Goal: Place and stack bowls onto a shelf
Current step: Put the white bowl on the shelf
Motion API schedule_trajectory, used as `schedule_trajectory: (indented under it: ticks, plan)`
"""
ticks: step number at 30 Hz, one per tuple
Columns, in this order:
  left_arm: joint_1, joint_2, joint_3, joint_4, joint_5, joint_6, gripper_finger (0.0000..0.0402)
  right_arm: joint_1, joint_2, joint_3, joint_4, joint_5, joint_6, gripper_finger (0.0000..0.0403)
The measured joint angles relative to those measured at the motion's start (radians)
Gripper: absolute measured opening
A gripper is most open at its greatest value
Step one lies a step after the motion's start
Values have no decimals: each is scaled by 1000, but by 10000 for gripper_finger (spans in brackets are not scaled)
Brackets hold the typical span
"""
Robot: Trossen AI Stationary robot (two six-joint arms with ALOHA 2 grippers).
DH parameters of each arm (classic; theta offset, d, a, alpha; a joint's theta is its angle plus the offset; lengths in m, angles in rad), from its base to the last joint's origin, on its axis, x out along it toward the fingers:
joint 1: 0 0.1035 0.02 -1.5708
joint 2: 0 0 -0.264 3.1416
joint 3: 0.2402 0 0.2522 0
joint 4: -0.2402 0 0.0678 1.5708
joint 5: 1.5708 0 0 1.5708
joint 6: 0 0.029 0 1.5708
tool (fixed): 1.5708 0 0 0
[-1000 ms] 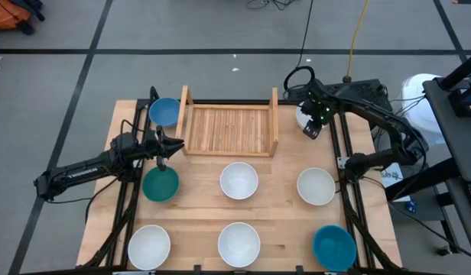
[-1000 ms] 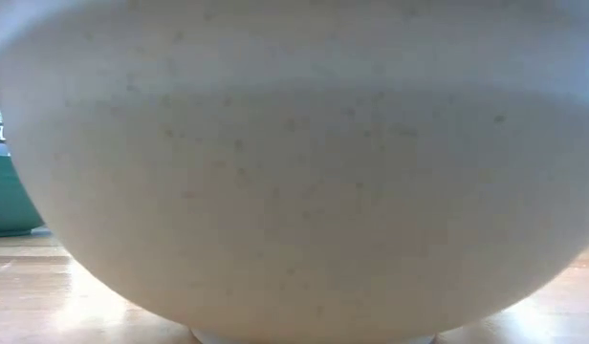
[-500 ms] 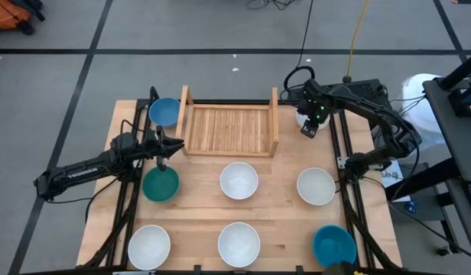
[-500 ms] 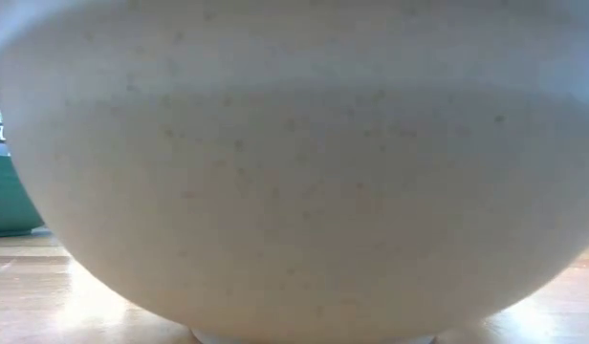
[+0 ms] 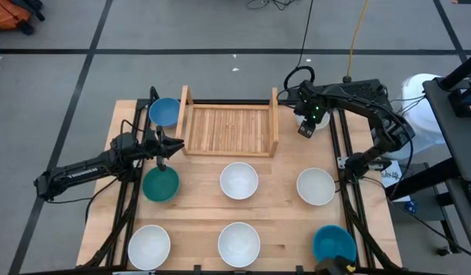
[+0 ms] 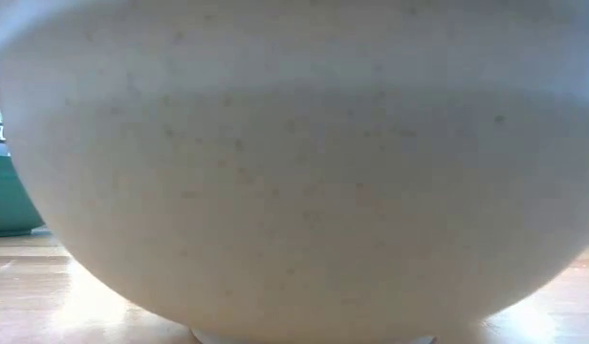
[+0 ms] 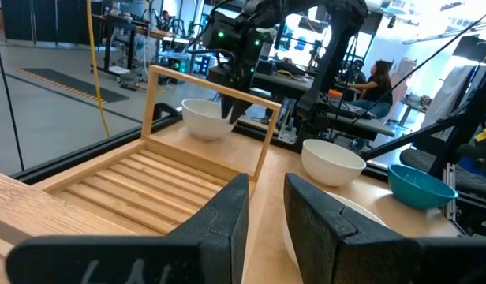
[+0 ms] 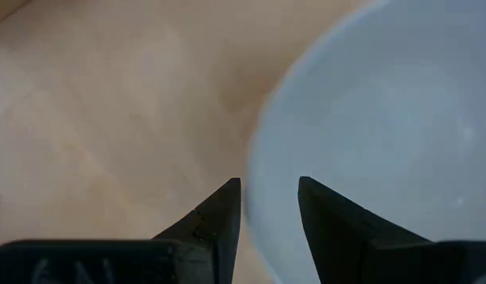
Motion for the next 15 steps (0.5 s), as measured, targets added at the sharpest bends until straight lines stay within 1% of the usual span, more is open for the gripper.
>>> schedule_trajectory:
  ticks: [2, 6, 9, 12, 15]
  plan:
    - [0, 0, 0, 0, 0, 0, 88, 0, 4, -14, 32, 21, -1, 123]
    - [0, 0, 0, 0, 0, -1, 88, -5, 4, -53, 58, 18, -26, 120]
    - [0, 0, 0, 0, 0, -1, 88, -6, 4, -87, 72, 18, -35, 105]
    - [0, 0, 0, 0, 0, -1, 88, -6, 4, -115, 81, 18, -63, 75]
    - [0, 0, 0, 0, 0, -1, 88, -5, 1, -125, 87, 23, -79, 26]
